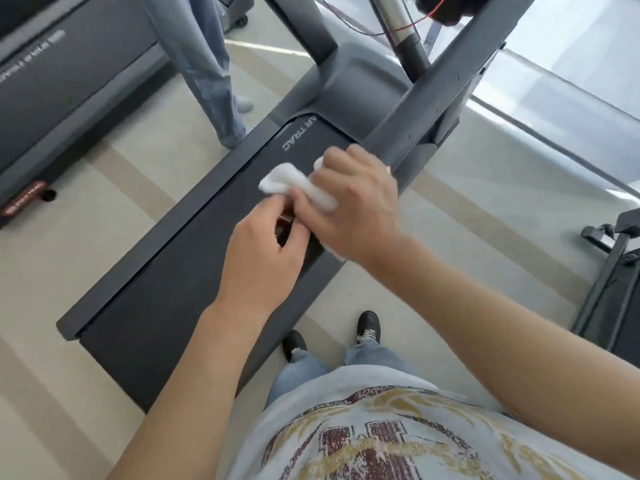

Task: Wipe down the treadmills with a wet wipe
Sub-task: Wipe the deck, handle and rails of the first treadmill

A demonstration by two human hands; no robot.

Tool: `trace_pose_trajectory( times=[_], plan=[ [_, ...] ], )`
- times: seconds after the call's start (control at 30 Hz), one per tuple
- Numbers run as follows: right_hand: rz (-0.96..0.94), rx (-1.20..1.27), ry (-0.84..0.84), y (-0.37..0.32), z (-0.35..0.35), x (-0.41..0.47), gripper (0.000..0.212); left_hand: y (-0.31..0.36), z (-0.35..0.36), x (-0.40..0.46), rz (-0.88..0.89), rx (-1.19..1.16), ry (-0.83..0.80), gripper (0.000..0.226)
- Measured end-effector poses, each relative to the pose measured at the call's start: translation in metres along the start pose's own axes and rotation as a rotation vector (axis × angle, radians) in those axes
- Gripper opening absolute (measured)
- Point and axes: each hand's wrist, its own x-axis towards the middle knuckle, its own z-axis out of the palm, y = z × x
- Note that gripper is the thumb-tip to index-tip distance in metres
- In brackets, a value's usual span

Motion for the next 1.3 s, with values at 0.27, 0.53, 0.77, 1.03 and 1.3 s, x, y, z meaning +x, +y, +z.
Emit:
trace_pose_trajectory(
  times=[0.27,0.53,0.77,1.03,1.3],
  plan=[
    [-0.204,0.021,0.023,0.063,-0.011,0.036,0.037,0.006,0.002,0.000,-0.033,0.057,0.064,0.021],
    [-0.004,0.059,0.108,0.041,-0.006,0.022,0.033,0.009,0.004,-0.001,-0.069,0.108,0.105,0.017],
    [-0.370,0.148,-0.023,0.049,0.000,0.018,0.039,0.013,0.007,-0.001,-0.085,0.150,0.134,0.028],
    [0.010,0.105,0.082,0.063,-0.008,0.038,0.038,0.013,0.011,-0.002,-0.144,0.193,0.165,0.027],
    [-0.344,0.203,-0.069,0.056,0.002,0.027,0.041,0.015,0.013,-0.002,-0.139,0.222,0.215,0.032]
  ],
)
